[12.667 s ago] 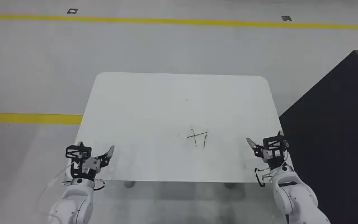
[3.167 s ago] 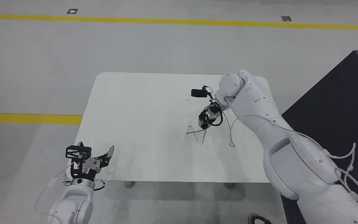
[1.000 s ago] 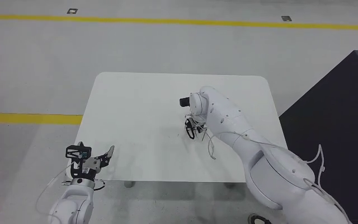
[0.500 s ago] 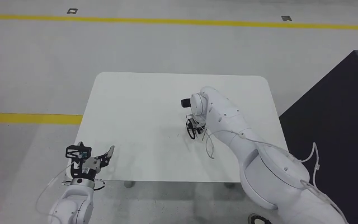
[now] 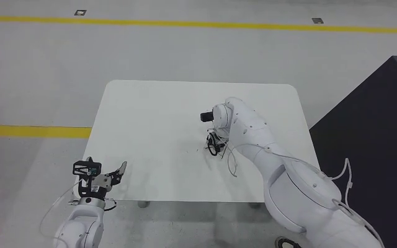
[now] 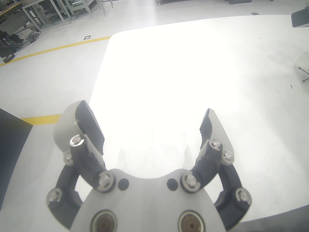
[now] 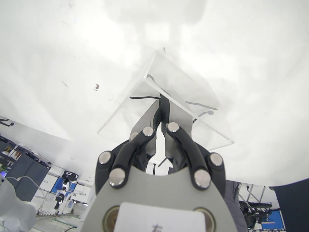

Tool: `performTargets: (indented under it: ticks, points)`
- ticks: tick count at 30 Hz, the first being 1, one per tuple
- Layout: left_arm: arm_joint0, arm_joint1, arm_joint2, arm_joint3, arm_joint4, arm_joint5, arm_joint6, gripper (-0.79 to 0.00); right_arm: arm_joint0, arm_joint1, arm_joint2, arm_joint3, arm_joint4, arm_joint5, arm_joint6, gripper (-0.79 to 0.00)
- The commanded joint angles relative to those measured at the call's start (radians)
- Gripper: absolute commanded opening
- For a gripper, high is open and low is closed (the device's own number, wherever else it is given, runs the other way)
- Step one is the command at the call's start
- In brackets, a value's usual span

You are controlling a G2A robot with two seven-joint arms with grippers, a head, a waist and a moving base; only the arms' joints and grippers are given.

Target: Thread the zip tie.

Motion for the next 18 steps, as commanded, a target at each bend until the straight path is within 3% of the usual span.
performTargets:
  ticks: [1, 12, 18]
  points:
    - [0.0, 0.0, 0.0, 0.0, 0.0, 0.0, 0.0, 0.0, 0.003, 0.002, 0.006, 0.002, 0.007, -0.031, 0.012, -0.785]
    - [0.0, 0.0, 0.0, 0.0, 0.0, 0.0, 0.0, 0.0, 0.06, 0.061, 0.117, 0.082, 0.205, -0.416, 0.228, -0.785]
    - [0.0, 0.0, 0.0, 0.0, 0.0, 0.0, 0.0, 0.0, 0.033, 0.12, 0.155, -0.044, 0.334, -0.403, 0.241, -0.785]
